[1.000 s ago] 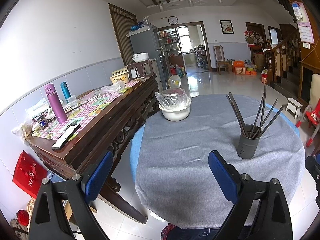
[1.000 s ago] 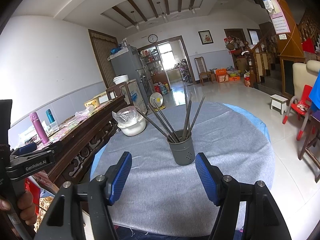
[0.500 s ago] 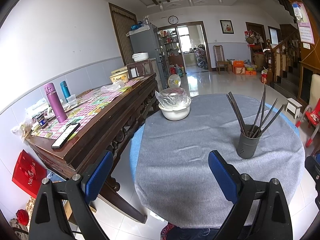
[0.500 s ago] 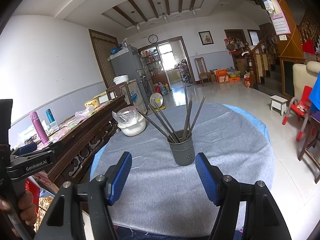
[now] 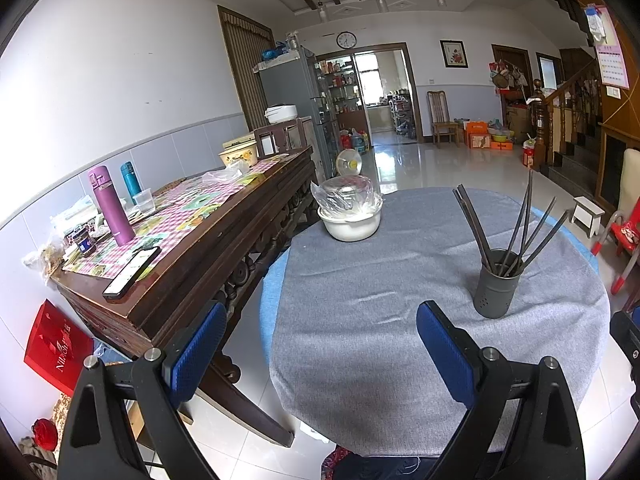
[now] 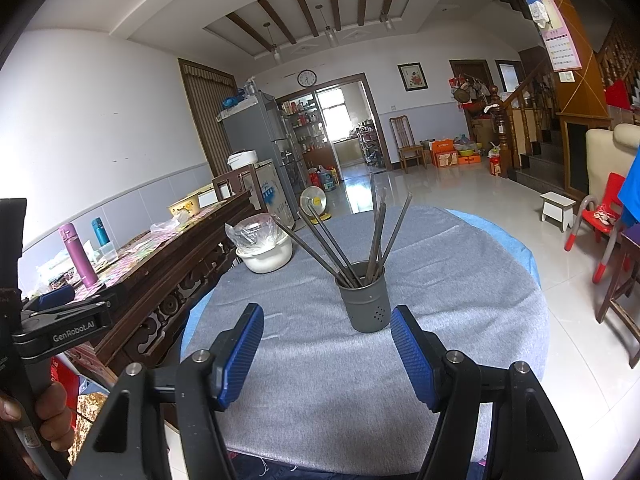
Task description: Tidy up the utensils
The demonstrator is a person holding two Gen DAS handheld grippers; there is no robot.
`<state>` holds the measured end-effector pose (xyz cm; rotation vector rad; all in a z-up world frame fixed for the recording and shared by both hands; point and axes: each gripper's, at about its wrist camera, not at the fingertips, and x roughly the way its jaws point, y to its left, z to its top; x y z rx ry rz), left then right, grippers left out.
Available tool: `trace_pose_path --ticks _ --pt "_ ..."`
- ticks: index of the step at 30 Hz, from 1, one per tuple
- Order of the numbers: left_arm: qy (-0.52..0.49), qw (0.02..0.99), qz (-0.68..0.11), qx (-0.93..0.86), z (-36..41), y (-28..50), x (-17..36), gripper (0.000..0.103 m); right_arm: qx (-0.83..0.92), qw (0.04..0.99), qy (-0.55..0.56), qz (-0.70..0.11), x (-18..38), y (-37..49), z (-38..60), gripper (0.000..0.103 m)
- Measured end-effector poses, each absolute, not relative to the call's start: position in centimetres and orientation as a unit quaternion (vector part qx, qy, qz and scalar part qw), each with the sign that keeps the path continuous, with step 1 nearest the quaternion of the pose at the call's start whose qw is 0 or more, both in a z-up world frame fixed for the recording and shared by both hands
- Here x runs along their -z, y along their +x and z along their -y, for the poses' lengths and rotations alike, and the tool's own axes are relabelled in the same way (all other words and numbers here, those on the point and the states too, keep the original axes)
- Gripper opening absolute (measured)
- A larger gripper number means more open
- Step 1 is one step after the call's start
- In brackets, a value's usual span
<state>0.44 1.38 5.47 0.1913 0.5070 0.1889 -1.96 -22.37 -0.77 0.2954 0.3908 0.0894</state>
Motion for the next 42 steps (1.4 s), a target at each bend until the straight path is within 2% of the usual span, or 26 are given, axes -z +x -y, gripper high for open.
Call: trace_pose_path --ticks 42 --pt "0.09 0.958 -0.256 -0.092 -1.59 0.51 -5.56 0.096 -0.037 0.971 0.146 -0.184 0.31 -2.37 22.68 0.07"
